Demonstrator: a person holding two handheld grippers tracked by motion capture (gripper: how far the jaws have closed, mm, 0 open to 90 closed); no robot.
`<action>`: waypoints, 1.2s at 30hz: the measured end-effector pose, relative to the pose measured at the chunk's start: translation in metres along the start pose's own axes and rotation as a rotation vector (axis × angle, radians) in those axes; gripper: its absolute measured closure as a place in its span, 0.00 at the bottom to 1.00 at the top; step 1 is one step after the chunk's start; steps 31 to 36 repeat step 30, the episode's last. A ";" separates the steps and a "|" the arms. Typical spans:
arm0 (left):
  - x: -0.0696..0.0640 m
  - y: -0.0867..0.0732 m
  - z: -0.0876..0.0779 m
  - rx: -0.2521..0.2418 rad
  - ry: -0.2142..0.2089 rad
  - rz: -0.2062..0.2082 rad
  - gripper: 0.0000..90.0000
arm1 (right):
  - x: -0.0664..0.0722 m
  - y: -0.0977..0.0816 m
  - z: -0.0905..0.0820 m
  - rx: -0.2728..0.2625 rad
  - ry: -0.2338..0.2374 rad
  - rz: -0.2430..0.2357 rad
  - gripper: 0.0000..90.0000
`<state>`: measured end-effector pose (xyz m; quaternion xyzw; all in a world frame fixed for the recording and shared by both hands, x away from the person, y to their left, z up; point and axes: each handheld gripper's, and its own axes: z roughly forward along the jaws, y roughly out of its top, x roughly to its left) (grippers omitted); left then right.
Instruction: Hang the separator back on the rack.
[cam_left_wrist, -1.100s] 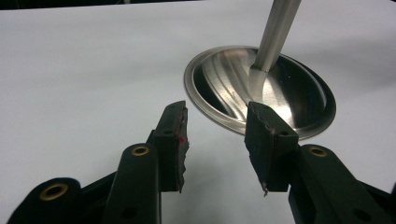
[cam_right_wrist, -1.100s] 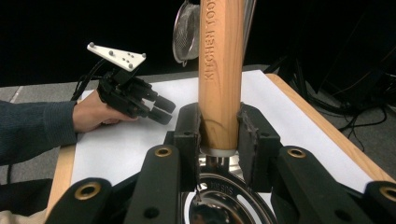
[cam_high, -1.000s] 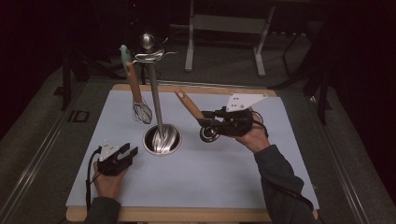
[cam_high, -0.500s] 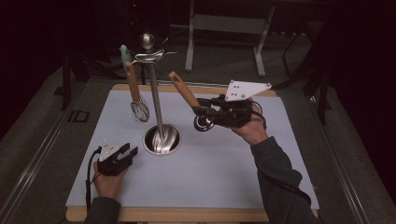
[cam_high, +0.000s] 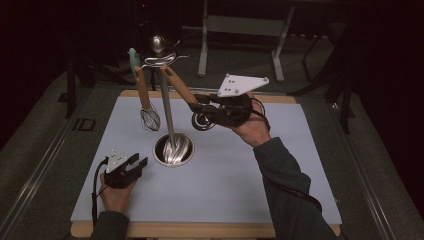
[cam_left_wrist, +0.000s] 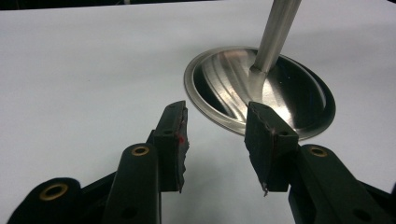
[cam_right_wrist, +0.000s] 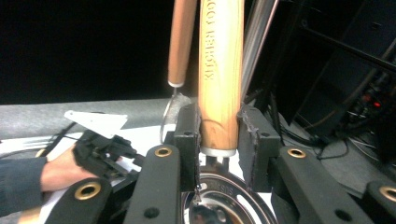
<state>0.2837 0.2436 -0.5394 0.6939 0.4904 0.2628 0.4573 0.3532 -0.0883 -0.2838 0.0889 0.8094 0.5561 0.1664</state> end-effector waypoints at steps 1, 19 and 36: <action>0.000 0.000 0.000 0.000 0.000 0.000 0.66 | 0.000 0.000 0.000 0.000 0.000 0.000 0.79; 0.000 0.000 0.000 -0.001 -0.001 -0.001 0.66 | 0.003 -0.004 0.012 0.051 -0.067 0.003 0.64; 0.001 0.000 0.000 0.002 0.000 0.001 0.66 | -0.014 -0.029 -0.010 0.101 -0.091 0.089 0.59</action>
